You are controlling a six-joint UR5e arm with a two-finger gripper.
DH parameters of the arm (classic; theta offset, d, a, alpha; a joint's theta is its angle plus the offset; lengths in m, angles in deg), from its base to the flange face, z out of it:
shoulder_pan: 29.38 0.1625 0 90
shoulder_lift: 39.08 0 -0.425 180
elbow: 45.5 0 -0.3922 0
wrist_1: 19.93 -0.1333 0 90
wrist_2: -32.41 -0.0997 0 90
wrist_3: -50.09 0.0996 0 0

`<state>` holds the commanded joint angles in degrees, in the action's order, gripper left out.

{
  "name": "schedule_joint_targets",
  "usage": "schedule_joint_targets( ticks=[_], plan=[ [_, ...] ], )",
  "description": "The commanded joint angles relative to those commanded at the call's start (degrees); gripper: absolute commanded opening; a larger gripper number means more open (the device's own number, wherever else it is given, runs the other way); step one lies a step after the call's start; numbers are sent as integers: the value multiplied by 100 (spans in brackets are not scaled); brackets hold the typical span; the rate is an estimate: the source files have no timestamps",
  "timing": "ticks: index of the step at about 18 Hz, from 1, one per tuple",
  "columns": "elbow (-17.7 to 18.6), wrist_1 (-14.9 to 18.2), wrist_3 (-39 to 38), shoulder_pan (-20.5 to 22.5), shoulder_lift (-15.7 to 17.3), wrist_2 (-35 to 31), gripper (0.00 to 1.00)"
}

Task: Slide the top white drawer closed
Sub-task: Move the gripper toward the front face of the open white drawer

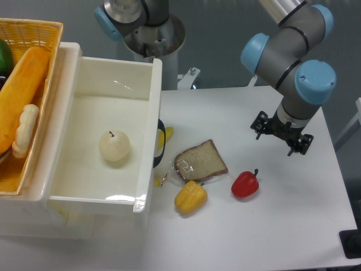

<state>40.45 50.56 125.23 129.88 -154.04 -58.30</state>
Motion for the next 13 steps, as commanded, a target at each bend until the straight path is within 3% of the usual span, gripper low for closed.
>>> schedule_joint_targets(
  ticks=[7, 11, 13],
  plan=[
    [237, 52, -79, 17, 17, 280, 100],
    [851, 61, -166, 105, 526, 325, 100],
    [1080, 114, -770, 132, 694, 316, 100]
  ],
)
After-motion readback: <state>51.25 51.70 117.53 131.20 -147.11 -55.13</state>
